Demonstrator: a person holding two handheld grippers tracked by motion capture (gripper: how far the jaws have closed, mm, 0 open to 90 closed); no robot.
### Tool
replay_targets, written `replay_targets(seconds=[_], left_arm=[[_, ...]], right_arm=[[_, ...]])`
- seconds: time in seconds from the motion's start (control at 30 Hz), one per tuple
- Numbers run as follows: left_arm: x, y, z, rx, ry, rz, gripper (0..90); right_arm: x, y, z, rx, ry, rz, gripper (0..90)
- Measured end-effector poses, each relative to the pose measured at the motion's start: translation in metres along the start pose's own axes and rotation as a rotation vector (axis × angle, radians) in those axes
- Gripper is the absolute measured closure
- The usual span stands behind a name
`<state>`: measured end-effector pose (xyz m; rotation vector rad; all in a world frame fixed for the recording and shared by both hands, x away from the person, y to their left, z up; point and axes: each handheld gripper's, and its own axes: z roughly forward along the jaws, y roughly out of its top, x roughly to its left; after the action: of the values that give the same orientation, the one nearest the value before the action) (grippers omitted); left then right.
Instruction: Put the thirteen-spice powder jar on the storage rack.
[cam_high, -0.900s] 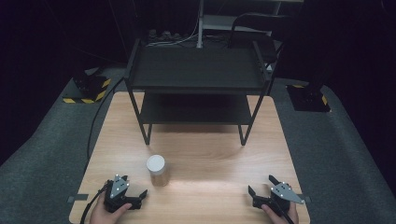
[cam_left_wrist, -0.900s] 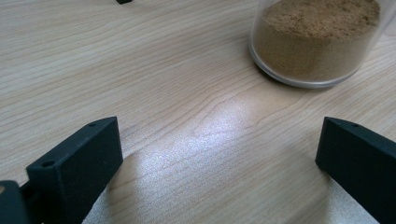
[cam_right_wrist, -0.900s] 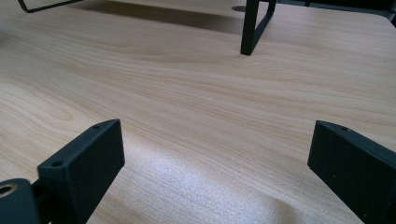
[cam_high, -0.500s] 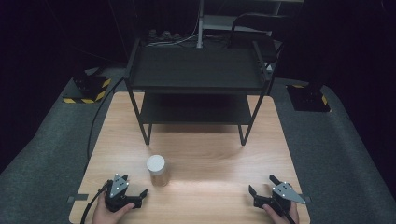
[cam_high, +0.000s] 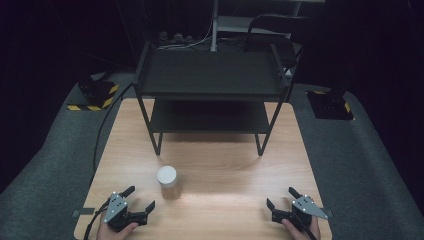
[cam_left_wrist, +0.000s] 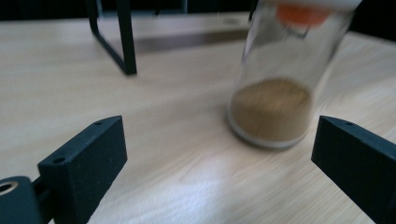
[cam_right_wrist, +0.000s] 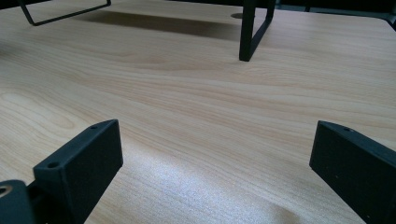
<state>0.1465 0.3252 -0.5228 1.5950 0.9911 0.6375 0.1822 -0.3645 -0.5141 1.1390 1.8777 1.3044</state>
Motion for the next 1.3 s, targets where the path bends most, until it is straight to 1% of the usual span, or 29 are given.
replay_targets(seconds=[0.03,0.13,0.2,0.27,0.37,0.4,0.5,0.57,0.6,0.63,0.7,0.83,0.93,1.03,1.07,1.1,1.17,1.3], left_arm=[[0.002,-0.001,-0.002,-0.029,-0.013,-0.014,3.3],[0.003,-0.002,-0.008,-0.107,-0.03,-0.02,3.3],[0.002,0.002,-0.01,-0.139,-0.036,-0.016,3.3],[0.0,0.007,-0.01,-0.151,-0.042,0.007,3.3],[-0.003,0.013,-0.007,-0.155,-0.05,0.035,3.3],[-0.004,0.014,-0.005,-0.157,-0.055,0.039,3.3],[-0.007,0.016,0.001,-0.162,-0.065,0.044,3.3],[-0.009,0.017,0.006,-0.174,-0.073,0.036,3.4],[-0.012,0.019,0.01,-0.177,-0.075,0.04,3.4],[-0.012,0.019,0.01,-0.177,-0.075,0.04,4.3],[-0.016,0.021,0.016,-0.181,-0.079,0.055,4.6],[-0.021,0.025,0.028,-0.175,-0.094,0.056,4.8],[-0.026,0.028,0.036,-0.173,-0.096,0.065,6.4],[-0.031,0.029,0.046,-0.171,-0.093,0.054,7.9],[-0.032,0.029,0.048,-0.171,-0.088,0.06,8.1],[-0.034,0.028,0.051,-0.173,-0.084,0.057,8.4],[-0.037,0.027,0.055,-0.177,-0.078,0.057,9.9],[-0.039,0.026,0.061,-0.181,-0.072,0.048,15.3]], right_arm=[[0.0,0.0,0.0,0.0,0.0,0.0,1.9],[0.0,0.0,0.0,0.001,0.0,-0.004,1.9],[0.0,0.0,0.0,0.002,-0.001,-0.005,1.9],[0.001,0.0,0.0,0.001,-0.002,-0.004,1.8],[0.001,0.0,0.0,0.001,-0.002,-0.003,1.7],[0.001,0.0,0.0,0.001,-0.003,-0.002,1.7],[0.001,0.0,0.0,0.002,-0.004,-0.003,1.7],[0.001,0.0,0.0,0.002,-0.004,-0.001,1.6],[0.001,0.0,0.0,0.002,-0.004,-0.001,1.7],[0.001,0.0,0.0,0.002,-0.004,-0.001,1.7],[0.001,0.0,0.0,0.003,-0.003,-0.004,1.6],[0.0,0.0,0.0,0.001,-0.002,-0.001,1.7],[0.0,-0.001,0.0,-0.003,0.0,0.002,1.6],[0.0,-0.001,0.0,-0.003,-0.001,-0.002,1.6],[0.0,-0.001,0.0,-0.003,-0.001,-0.003,1.5],[0.0,-0.001,0.0,-0.003,0.0,-0.003,1.3],[0.0,-0.001,0.0,-0.005,0.0,-0.003,0.8],[0.0,-0.001,-0.001,-0.007,0.003,-0.005,0.3]])
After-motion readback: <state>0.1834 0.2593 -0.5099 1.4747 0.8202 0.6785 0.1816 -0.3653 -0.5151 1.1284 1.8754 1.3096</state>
